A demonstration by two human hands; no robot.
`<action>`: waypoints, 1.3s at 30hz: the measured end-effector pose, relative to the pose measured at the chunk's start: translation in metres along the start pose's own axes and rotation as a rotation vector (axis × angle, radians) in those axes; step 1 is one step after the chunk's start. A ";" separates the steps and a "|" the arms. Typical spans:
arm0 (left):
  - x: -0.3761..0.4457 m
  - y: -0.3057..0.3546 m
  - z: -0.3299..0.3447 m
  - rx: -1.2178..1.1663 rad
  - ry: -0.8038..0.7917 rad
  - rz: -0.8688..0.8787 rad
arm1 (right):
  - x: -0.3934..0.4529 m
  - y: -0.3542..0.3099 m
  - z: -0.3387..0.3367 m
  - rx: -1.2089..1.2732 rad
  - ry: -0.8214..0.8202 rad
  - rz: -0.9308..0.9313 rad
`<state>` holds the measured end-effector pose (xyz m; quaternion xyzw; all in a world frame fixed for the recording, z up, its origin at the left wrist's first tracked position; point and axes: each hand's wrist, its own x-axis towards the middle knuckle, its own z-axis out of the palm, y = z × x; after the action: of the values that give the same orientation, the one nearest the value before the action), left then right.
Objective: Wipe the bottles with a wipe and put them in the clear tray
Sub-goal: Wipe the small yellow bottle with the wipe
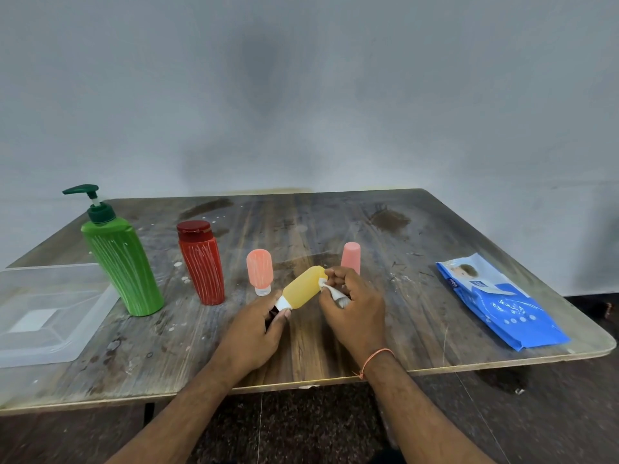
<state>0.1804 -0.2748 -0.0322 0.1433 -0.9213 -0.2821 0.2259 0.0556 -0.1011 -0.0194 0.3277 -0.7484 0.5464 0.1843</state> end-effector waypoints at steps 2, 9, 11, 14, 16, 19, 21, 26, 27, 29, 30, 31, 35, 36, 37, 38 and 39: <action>0.000 0.001 0.000 0.010 0.003 0.005 | 0.001 0.001 0.001 -0.025 0.037 0.007; 0.001 0.000 0.000 0.038 -0.006 -0.013 | 0.001 0.002 0.000 -0.022 0.027 -0.043; 0.000 0.001 0.000 0.051 -0.005 -0.008 | 0.001 0.003 0.002 -0.047 0.044 -0.035; 0.000 0.002 0.000 0.039 -0.007 0.023 | 0.003 0.003 0.002 -0.030 0.090 0.028; 0.000 0.002 -0.001 0.049 -0.006 0.014 | 0.003 0.002 0.001 -0.011 0.074 0.022; -0.001 0.004 -0.001 0.060 -0.003 0.006 | 0.002 0.001 0.001 0.000 0.048 -0.016; -0.002 0.007 -0.002 0.058 -0.003 0.024 | 0.001 0.002 0.002 -0.028 0.059 -0.002; -0.004 0.010 -0.004 0.040 0.004 0.035 | 0.003 0.001 0.001 -0.011 0.073 0.006; -0.004 0.010 -0.004 0.042 0.005 0.030 | 0.002 0.000 0.000 0.001 0.050 -0.009; -0.004 0.011 -0.004 0.057 0.008 0.031 | 0.001 0.000 0.000 -0.007 0.016 -0.025; -0.004 0.012 -0.004 0.063 0.010 0.037 | 0.000 0.000 0.000 -0.021 0.012 -0.017; -0.004 0.013 -0.004 0.066 0.010 0.043 | 0.001 0.000 0.001 -0.036 0.023 0.003; -0.005 0.013 -0.004 0.068 0.009 0.038 | 0.003 0.001 0.000 -0.043 0.071 0.023; -0.005 0.014 -0.005 0.065 0.010 0.038 | 0.003 0.000 0.000 -0.027 0.056 0.006; -0.005 0.014 -0.005 0.062 0.010 0.038 | 0.002 0.000 0.000 -0.012 0.037 -0.010; -0.005 0.014 -0.005 0.065 0.008 0.038 | 0.001 0.000 0.000 -0.007 0.023 -0.022; -0.005 0.015 -0.005 0.072 0.006 0.036 | 0.001 0.000 0.001 -0.011 0.017 -0.026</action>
<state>0.1850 -0.2634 -0.0213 0.1356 -0.9326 -0.2442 0.2286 0.0552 -0.1020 -0.0192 0.3317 -0.7455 0.5426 0.1996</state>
